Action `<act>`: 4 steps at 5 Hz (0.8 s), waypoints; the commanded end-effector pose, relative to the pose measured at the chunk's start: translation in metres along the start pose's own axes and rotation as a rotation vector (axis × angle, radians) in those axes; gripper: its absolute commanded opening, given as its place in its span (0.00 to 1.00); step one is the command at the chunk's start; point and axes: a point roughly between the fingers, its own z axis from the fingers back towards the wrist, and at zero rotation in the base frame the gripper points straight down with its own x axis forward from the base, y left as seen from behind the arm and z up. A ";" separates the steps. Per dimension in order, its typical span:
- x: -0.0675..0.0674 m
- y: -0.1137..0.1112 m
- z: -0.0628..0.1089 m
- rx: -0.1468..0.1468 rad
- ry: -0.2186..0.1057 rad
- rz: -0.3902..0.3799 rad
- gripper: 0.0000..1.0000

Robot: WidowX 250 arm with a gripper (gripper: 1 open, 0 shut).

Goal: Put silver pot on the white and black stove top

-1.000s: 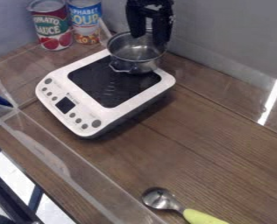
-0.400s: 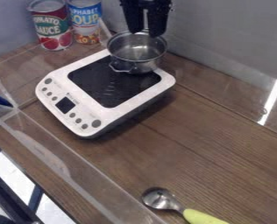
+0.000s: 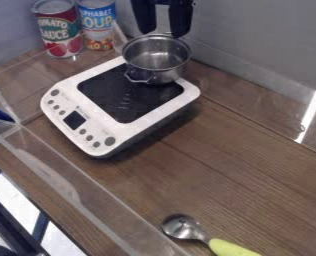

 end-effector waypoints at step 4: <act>0.014 -0.007 0.042 0.080 -0.056 0.018 1.00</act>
